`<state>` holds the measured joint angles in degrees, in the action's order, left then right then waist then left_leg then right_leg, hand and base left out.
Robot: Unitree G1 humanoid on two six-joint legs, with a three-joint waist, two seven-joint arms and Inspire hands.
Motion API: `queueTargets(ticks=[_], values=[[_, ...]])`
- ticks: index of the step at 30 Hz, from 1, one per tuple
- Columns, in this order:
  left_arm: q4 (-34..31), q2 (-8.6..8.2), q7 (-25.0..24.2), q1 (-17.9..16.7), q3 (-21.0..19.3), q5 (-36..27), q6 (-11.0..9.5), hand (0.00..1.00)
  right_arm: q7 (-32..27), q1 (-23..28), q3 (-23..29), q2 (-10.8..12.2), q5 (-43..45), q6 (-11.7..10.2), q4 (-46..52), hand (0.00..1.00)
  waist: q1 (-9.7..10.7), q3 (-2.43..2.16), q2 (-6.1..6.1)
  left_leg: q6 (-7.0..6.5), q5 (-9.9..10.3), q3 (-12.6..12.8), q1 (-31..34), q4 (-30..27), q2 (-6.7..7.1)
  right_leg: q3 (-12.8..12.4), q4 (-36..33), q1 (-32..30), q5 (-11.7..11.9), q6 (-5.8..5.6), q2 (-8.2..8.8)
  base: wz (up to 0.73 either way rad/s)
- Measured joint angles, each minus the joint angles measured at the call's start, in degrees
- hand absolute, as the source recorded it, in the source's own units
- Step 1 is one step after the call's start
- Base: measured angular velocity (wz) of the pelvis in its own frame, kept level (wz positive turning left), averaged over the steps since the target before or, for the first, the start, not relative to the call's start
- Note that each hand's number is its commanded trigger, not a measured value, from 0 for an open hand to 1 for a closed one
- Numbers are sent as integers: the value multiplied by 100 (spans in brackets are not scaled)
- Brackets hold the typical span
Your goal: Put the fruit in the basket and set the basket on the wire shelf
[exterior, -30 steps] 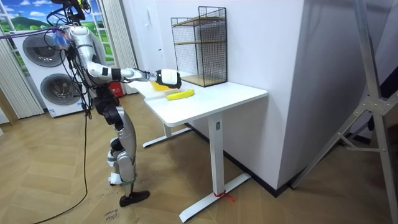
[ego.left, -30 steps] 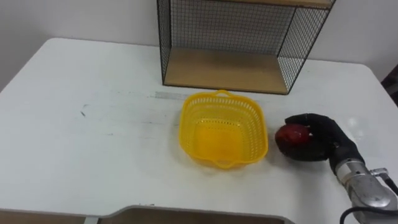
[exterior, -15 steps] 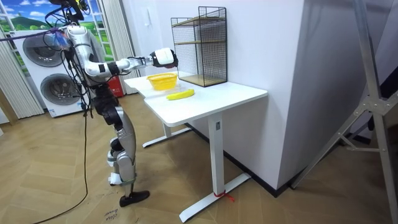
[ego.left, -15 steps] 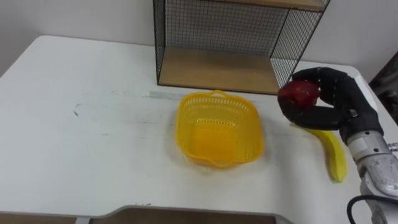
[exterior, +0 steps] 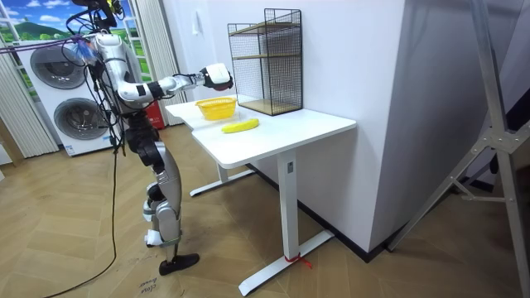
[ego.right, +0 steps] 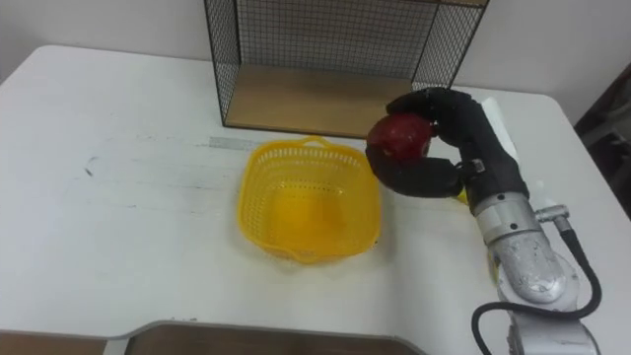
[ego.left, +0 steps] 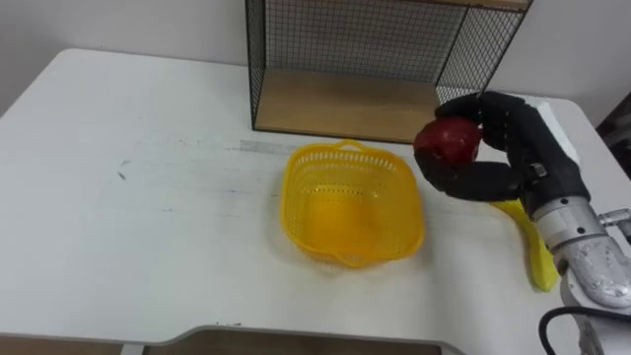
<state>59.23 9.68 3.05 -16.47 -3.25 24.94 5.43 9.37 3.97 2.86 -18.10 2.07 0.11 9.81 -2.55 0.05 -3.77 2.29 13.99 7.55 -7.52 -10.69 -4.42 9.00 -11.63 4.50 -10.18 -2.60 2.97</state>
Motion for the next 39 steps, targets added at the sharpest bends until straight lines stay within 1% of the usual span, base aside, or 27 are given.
queueTargets(ticks=[5,9,13,15,18,20,24,25,26,30,39], values=[[12,3,0,102,87,-1,0,0,246,0,-231,49,75,39,0,100,-90,-5,-29,-1,0,9,38,-6,2,-26,-17,-56,8,3,0,-1],[10,31,0,145,248,-2,22,0,378,0,-424,82,75,131,-1,100,-87,-11,-51,-1,0,3,42,-14,1,-21,-16,-55,11,5,0,0],[11,32,-1,146,316,-3,39,0,465,0,-497,111,72,151,-1,100,-98,-9,-68,-1,-1,2,25,-12,2,-23,-14,-38,13,5,0,0],[11,36,-1,158,363,-7,39,0,465,0,-510,146,71,193,-2,100,-95,-3,-61,-1,-1,3,17,-11,1,-23,-13,-34,13,6,-1,0],[11,51,-1,169,380,-41,38,0,458,0,-614,150,69,199,-3,100,-105,4,-51,-1,-1,-10,13,-14,0,-13,-8,-19,14,7,-3,0],[11,58,0,197,406,-46,31,0,461,0,-714,171,73,199,-38,100,-120,27,-36,-1,-1,-13,14,-13,1,-13,-7,-18,17,8,-3,0],[6,73,0,242,409,-48,-11,0,463,0,-854,171,83,199,-177,100,-142,43,-41,-1,-1,-14,29,-1,1,-6,-7,-35,19,8,-4,0],[-10,84,0,247,409,-48,-30,0,459,0,-852,168,87,200,-260,79,-175,45,-47,-1,-1,-14,35,4,1,-6,-7,-43,19,8,-4,0],[-12,101,0,246,410,-48,-51,0,459,0,-852,168,93,200,-305,0,-202,52,-54,-1,-1,-14,36,10,1,-3,-4,-47,19,8,-5,0],[-11,139,-2,243,410,-49,-55,0,458,0,-853,169,93,200,-509,0,-231,50,-68,-1,-1,-22,48,16,1,15,3,-53,19,7,-4,0],[-35,149,-30,240,406,-39,-53,0,325,0,-852,173,95,199,-535,0,-226,44,-66,-1,-1,-109,97,-10,1,74,48,-34,19,8,-3,3]])
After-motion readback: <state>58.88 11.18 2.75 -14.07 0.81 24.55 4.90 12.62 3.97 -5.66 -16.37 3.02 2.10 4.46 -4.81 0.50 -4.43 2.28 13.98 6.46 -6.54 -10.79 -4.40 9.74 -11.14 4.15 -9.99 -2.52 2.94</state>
